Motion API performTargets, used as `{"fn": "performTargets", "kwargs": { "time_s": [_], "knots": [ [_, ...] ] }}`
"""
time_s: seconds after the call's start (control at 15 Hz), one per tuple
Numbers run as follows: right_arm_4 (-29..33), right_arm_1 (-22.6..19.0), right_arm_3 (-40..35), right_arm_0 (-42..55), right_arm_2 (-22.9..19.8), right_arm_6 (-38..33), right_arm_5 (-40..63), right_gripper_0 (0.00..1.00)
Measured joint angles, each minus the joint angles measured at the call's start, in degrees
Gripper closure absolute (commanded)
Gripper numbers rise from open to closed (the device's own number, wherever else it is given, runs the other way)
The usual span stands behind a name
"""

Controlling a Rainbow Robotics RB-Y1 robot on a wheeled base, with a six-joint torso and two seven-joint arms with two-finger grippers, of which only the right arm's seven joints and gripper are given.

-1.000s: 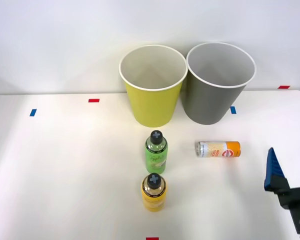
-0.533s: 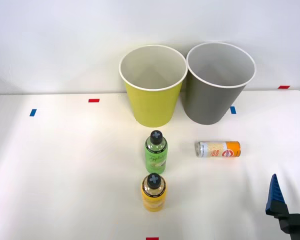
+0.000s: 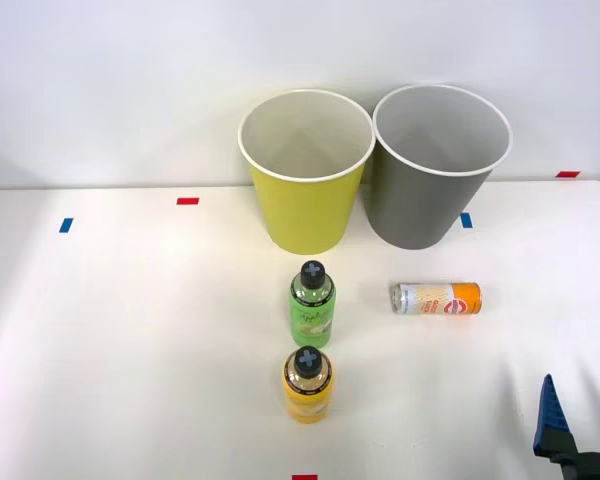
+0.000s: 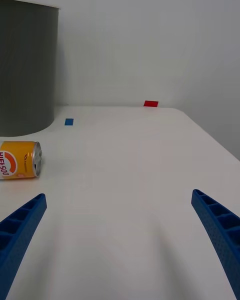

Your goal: Put cans in the gray bin, plastic bottles in the light green bin

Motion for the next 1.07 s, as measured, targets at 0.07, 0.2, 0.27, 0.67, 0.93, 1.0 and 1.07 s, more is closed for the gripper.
{"fn": "performTargets", "kwargs": {
  "time_s": [0.07,0.2,0.27,0.67,0.93,1.0,1.07],
  "knots": [
    [3.8,0.9,1.0,0.1,-0.8,-3.8,-1.4,0.0],
    [10.3,2.6,2.7,0.2,-1.9,-10.8,-4.3,0.0],
    [13.0,3.1,3.1,0.3,-2.2,-14.2,-5.5,0.0],
    [25.6,4.0,3.6,3.8,-2.5,-31.1,-13.4,0.0],
    [29.7,4.2,7.6,3.6,-2.9,-31.6,-19.4,0.0],
    [30.7,4.2,10.2,2.8,-3.3,-31.5,-22.5,0.0],
    [31.7,4.2,12.3,2.2,-3.7,-31.2,-25.7,0.0]
  ]
}}
